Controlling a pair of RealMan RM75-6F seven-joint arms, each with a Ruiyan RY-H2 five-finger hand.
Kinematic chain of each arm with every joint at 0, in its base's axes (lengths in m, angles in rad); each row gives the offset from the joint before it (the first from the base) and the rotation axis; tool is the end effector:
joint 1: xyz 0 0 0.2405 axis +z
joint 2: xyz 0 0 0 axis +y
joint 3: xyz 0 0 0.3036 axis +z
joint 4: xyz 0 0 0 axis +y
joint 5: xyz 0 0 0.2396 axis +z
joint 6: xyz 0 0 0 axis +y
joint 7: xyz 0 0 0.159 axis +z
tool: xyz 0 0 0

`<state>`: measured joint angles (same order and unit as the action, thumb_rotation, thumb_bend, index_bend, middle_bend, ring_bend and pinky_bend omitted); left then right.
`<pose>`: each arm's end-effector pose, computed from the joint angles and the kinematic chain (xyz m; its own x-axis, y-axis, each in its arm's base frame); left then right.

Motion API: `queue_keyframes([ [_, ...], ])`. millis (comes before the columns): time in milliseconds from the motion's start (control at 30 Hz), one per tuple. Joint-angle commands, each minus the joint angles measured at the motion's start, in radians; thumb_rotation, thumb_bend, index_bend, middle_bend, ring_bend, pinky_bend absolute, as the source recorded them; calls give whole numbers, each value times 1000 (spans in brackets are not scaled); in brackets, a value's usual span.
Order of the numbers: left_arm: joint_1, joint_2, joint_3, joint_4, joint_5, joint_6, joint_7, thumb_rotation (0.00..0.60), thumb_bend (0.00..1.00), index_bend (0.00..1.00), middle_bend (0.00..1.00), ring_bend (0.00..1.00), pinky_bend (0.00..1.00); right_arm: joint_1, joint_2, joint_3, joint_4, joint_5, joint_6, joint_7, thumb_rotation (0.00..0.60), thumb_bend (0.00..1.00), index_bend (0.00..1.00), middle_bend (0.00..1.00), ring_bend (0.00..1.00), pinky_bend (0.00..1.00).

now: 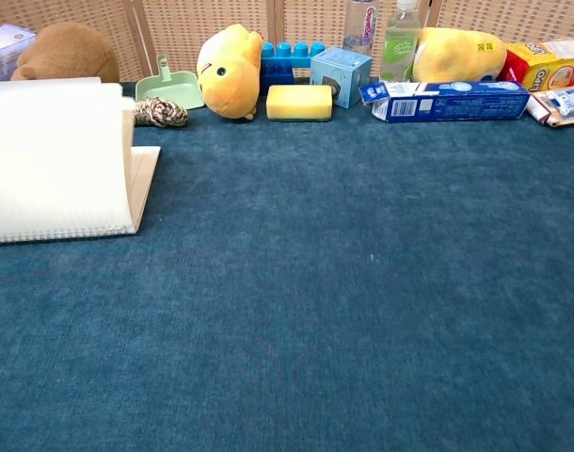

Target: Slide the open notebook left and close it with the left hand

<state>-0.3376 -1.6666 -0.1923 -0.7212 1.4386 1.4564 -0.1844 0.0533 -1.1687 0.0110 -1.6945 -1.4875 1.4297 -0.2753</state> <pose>-0.4082 0.3375 0.0704 0.4734 -0.2361 0.8486 0.8700 -0.0256 -0.4925 -0.3543 -0.1789 0.1126 0.5192 -0.1192 0.8463 -0.8525 -0.0018 0.5228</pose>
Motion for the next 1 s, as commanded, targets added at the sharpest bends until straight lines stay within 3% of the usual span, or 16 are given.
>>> queue_keyframes([
  [33, -14, -12, 1, 19, 0, -12, 8, 600, 552, 0, 0, 0, 111, 0, -1, 0, 0, 1, 0, -1, 600, 0, 0, 0, 0, 0],
  [700, -88, -77, 63, 168, 48, -76, 81, 600, 552, 0, 0, 0, 109, 4, -9, -1, 8, 11, -10, -13, 600, 0, 0, 0, 0, 0],
  [1000, -106, -88, 105, 147, 88, -75, 149, 600, 549, 0, 0, 0, 106, 4, -10, -3, 7, 11, -9, -18, 600, 0, 0, 0, 0, 0],
])
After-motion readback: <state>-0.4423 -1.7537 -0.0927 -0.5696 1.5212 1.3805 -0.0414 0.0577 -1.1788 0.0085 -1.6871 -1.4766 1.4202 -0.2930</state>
